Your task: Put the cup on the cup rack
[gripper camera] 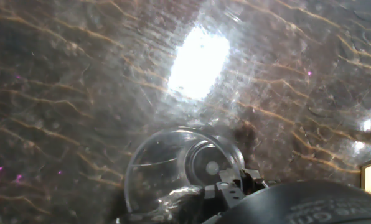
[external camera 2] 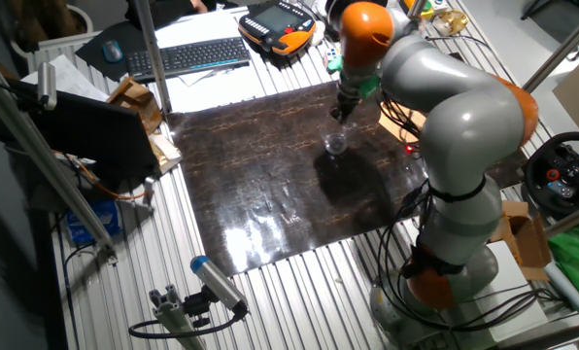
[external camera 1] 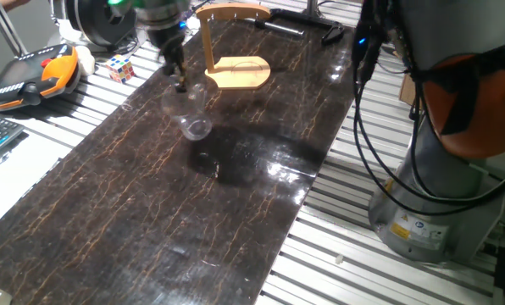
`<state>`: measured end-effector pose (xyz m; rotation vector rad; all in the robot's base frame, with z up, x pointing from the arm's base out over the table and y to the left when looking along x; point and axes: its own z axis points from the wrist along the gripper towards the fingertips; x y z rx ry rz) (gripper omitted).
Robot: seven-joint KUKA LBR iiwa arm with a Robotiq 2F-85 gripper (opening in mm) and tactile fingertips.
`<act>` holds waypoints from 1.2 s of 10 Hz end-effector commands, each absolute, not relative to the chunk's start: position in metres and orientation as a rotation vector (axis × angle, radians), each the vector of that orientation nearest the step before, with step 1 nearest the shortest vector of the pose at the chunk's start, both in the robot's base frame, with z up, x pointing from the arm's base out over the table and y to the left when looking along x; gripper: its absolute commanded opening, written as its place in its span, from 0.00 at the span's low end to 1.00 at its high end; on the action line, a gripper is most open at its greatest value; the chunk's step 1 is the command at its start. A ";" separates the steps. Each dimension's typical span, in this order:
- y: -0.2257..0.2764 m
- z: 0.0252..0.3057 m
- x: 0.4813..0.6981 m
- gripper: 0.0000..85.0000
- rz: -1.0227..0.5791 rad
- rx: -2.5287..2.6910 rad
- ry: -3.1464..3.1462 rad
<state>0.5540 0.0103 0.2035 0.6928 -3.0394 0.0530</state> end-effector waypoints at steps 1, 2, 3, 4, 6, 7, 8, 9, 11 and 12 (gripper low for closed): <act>0.011 0.204 0.554 0.02 0.014 0.690 -3.026; 0.011 0.204 0.554 0.02 0.007 0.690 -3.027; 0.012 0.203 0.555 0.02 0.007 0.690 -3.029; 0.015 0.203 0.557 0.02 0.007 0.669 -3.030; 0.020 0.204 0.560 0.02 0.007 0.523 -3.041; 0.023 0.205 0.561 0.02 0.009 0.514 -3.042; 0.025 0.204 0.562 0.02 0.005 0.511 -3.043; 0.028 0.202 0.563 0.02 -0.005 0.502 -3.042; 0.037 0.189 0.568 0.02 0.018 0.521 -3.054; 0.037 0.181 0.572 0.02 0.016 0.547 -3.056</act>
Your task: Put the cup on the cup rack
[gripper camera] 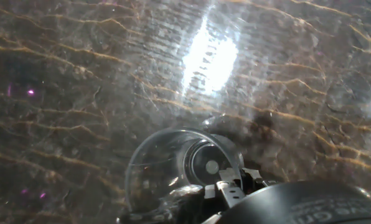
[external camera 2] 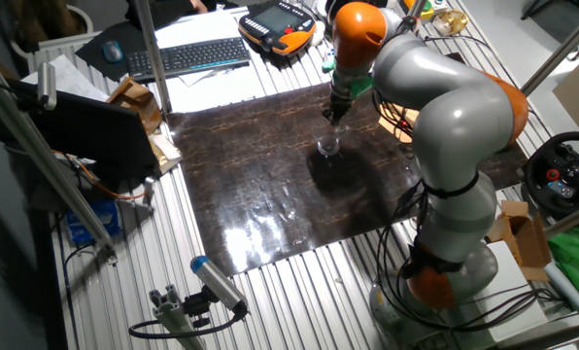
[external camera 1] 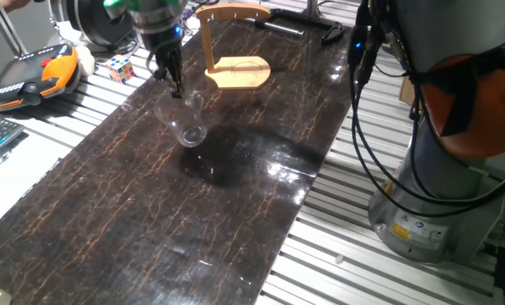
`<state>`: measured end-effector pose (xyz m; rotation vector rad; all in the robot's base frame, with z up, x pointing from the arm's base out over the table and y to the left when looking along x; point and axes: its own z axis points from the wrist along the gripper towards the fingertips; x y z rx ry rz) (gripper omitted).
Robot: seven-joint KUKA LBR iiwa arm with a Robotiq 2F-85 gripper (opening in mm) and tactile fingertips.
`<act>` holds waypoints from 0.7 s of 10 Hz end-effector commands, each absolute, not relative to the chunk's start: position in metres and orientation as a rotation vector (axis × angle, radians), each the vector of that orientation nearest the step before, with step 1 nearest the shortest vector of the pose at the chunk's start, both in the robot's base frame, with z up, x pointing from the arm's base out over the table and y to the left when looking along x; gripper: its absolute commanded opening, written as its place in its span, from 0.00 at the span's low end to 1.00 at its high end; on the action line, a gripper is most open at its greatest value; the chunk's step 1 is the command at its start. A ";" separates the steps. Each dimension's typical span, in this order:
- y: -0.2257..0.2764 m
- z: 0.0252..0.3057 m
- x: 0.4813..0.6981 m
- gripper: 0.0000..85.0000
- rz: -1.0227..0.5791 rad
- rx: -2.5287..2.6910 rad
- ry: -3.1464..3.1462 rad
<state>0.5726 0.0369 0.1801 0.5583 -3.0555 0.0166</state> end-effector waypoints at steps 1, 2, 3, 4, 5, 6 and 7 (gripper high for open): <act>0.038 0.173 0.576 0.02 0.018 0.593 -3.055; 0.038 0.166 0.578 0.02 0.021 0.627 -3.050; 0.037 0.159 0.580 0.02 0.010 0.641 -3.046; 0.038 0.156 0.581 0.02 0.014 0.659 -3.041; 0.039 0.153 0.582 0.02 0.013 0.670 -3.034; 0.038 0.151 0.583 0.02 0.000 0.672 -3.031; 0.038 0.151 0.583 0.02 0.004 0.671 -3.029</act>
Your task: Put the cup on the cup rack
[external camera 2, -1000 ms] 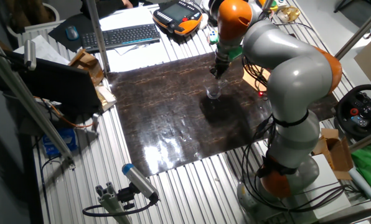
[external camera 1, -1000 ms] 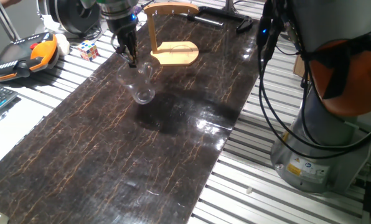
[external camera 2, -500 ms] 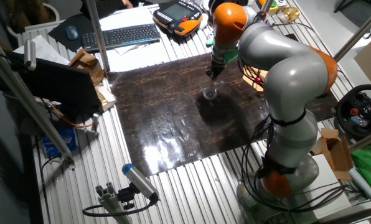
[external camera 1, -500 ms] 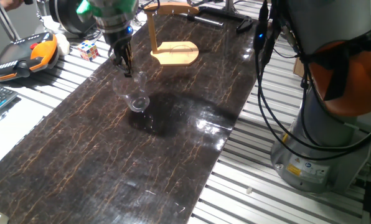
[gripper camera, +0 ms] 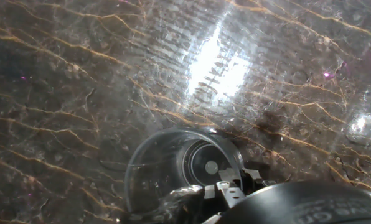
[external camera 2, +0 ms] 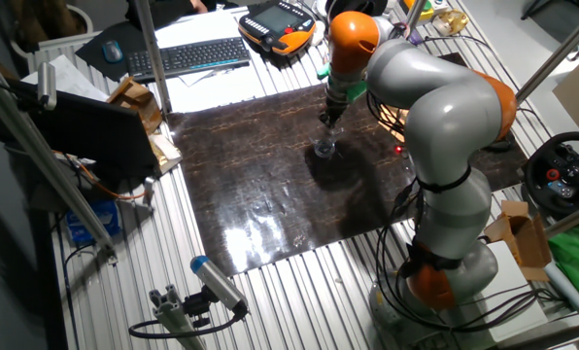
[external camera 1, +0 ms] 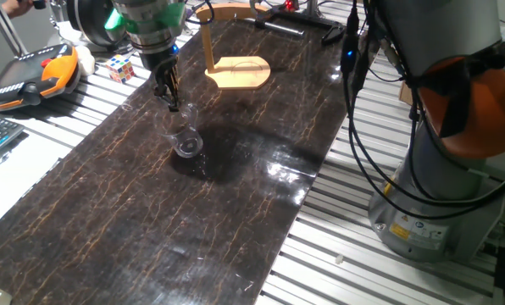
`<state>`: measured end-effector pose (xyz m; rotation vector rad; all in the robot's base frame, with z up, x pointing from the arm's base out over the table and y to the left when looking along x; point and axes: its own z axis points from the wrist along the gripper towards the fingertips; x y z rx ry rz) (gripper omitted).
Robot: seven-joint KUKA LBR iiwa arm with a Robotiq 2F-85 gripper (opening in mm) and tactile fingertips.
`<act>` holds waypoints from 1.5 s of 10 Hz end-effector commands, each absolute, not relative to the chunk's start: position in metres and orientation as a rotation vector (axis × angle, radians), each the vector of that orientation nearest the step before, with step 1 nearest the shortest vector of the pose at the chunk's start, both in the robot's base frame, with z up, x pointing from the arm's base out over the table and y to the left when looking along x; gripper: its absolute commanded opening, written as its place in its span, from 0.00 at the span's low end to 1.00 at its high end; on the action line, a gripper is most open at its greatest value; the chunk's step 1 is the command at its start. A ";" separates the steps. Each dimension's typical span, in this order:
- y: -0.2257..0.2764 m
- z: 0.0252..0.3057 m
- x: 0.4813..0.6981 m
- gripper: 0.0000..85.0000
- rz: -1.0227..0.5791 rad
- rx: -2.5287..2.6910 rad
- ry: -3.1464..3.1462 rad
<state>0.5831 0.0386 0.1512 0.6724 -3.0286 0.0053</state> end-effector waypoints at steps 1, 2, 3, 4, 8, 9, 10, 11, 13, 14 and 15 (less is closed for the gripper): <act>0.039 0.151 0.583 0.02 0.014 0.679 -3.022; 0.039 0.150 0.584 0.02 0.016 0.684 -3.013; 0.040 0.148 0.585 0.02 0.012 0.685 -3.008; 0.040 0.147 0.585 0.02 0.006 0.685 -3.006; 0.038 0.148 0.585 0.25 0.020 0.667 -3.006; 0.038 0.149 0.586 0.28 0.025 0.667 -3.007; 0.037 0.149 0.586 0.29 0.025 0.667 -3.007; 0.036 0.150 0.585 0.30 0.027 0.667 -3.007; 0.032 0.159 0.586 0.31 0.030 0.666 -3.000; 0.034 0.161 0.586 0.31 0.036 0.665 -2.998; 0.034 0.161 0.587 0.32 0.040 0.665 -3.000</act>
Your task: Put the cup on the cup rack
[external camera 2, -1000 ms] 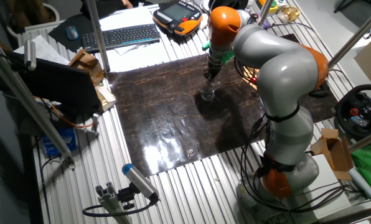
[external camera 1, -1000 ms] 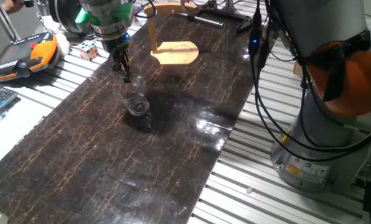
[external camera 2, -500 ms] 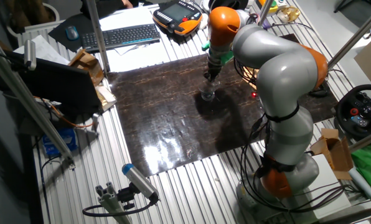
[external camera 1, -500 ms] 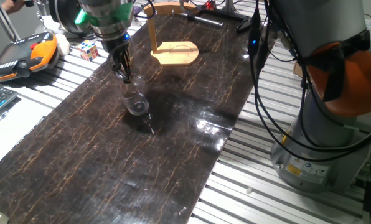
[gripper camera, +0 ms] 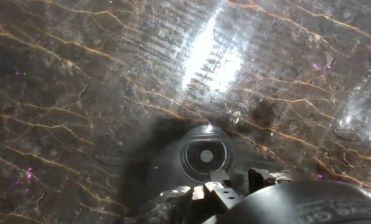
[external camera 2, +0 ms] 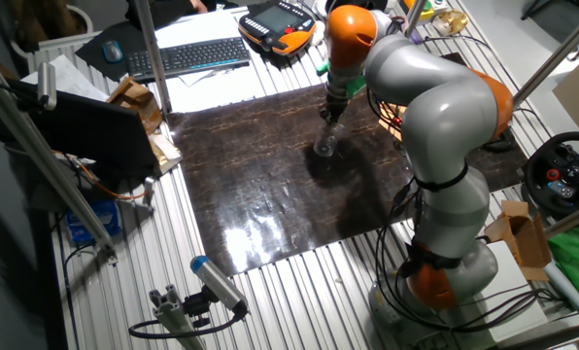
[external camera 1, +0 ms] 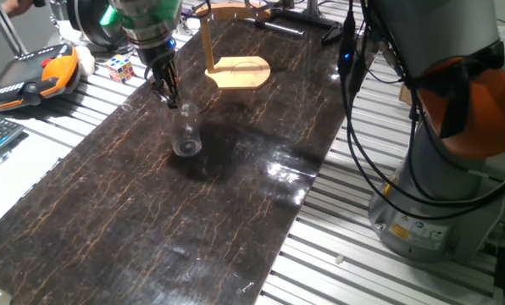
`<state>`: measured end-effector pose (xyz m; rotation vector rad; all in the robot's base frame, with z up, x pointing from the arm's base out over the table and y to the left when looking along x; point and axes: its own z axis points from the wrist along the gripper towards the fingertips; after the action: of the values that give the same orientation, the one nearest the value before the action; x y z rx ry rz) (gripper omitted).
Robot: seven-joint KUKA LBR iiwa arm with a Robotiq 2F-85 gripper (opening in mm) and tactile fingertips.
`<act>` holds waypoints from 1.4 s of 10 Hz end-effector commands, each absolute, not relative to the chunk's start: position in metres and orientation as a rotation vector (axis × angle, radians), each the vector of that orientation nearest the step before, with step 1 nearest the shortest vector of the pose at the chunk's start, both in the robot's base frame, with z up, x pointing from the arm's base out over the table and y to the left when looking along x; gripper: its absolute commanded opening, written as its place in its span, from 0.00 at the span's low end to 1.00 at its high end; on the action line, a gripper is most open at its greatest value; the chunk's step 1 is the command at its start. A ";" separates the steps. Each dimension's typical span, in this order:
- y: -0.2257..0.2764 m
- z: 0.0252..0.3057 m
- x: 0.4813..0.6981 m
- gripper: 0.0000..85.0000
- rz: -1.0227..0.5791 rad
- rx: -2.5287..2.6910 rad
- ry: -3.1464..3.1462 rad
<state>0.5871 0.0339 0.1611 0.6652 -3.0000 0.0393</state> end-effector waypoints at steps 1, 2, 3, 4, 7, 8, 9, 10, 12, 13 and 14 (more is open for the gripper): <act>0.034 0.163 0.587 0.32 0.039 0.662 -2.998; 0.034 0.166 0.586 0.32 0.038 0.650 -2.998; 0.034 0.168 0.586 0.32 0.023 0.617 -2.998; 0.034 0.172 0.584 0.31 -0.002 0.537 -3.000; 0.032 0.189 0.575 0.25 -0.038 0.187 -3.048; 0.032 0.193 0.572 0.23 -0.027 0.082 -3.057; 0.030 0.195 0.569 0.20 -0.020 -0.036 -3.066; 0.029 0.194 0.568 0.17 -0.020 -0.097 -3.111; 0.026 0.192 0.565 0.16 -0.010 -0.337 -3.114; 0.025 0.191 0.563 0.18 -0.004 -0.495 -3.110; 0.024 0.190 0.562 0.22 0.003 -0.606 -3.090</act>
<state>0.5618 0.0235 0.1901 0.0399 -3.1443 0.0016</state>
